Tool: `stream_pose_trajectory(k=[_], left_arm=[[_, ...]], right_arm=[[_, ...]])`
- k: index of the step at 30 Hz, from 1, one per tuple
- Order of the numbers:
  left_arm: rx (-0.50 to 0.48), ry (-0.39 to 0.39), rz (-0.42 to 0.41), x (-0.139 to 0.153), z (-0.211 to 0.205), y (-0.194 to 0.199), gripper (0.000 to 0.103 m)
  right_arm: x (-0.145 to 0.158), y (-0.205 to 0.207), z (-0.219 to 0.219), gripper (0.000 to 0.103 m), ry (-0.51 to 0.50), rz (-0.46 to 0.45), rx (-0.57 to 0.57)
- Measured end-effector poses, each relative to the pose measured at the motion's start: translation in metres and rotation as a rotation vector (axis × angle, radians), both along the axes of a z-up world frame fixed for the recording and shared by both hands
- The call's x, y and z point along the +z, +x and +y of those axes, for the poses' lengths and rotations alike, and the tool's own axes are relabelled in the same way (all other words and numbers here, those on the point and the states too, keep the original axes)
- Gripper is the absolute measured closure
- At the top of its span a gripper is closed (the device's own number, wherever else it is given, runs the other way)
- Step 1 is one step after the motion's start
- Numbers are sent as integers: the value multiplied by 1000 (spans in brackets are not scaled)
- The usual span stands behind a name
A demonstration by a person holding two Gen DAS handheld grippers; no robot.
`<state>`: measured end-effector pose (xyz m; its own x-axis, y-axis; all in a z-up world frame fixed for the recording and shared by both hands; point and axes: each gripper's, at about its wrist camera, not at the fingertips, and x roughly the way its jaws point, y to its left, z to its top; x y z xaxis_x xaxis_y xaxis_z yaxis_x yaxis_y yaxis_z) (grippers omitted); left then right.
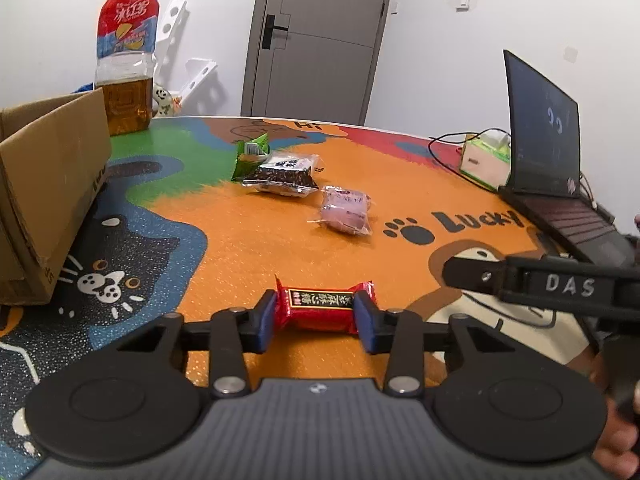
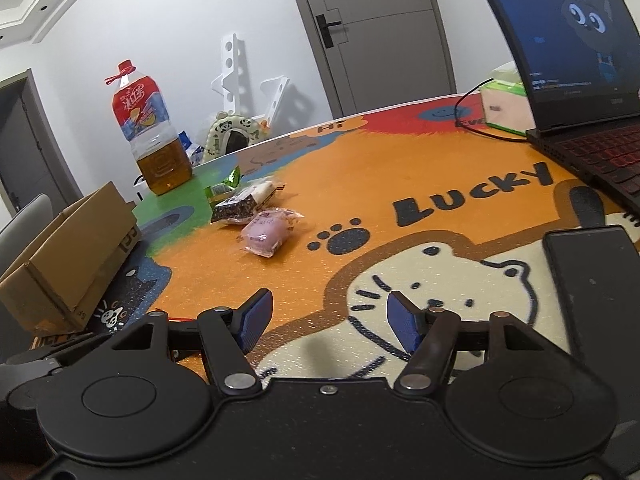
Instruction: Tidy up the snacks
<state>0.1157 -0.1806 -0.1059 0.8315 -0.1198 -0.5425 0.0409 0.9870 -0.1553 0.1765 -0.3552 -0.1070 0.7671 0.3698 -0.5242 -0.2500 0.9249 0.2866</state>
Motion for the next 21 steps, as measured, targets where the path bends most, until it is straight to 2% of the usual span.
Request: stream_pose_trajectory(k=[5, 7, 9, 14, 15, 17, 21], left_arm=[[14, -29, -12, 5, 14, 4, 73], [19, -31, -26, 9, 20, 6, 84], [20, -26, -34, 12, 24, 10, 90], [28, -52, -12, 9, 37, 20, 92], [32, -57, -9, 8, 40, 21, 98], [29, -74, -9, 8, 45, 22, 102], [38, -89, -3, 8, 52, 22, 103]], right_arm=[[5, 9, 17, 40, 4, -15, 34], [7, 15, 24, 40, 6, -16, 44], [9, 22, 31, 40, 4, -19, 53], [11, 39, 43, 40, 26, -8, 61], [11, 43, 45, 40, 28, -6, 62], [11, 50, 50, 40, 26, -1, 64], [9, 64, 58, 42, 22, 14, 60]])
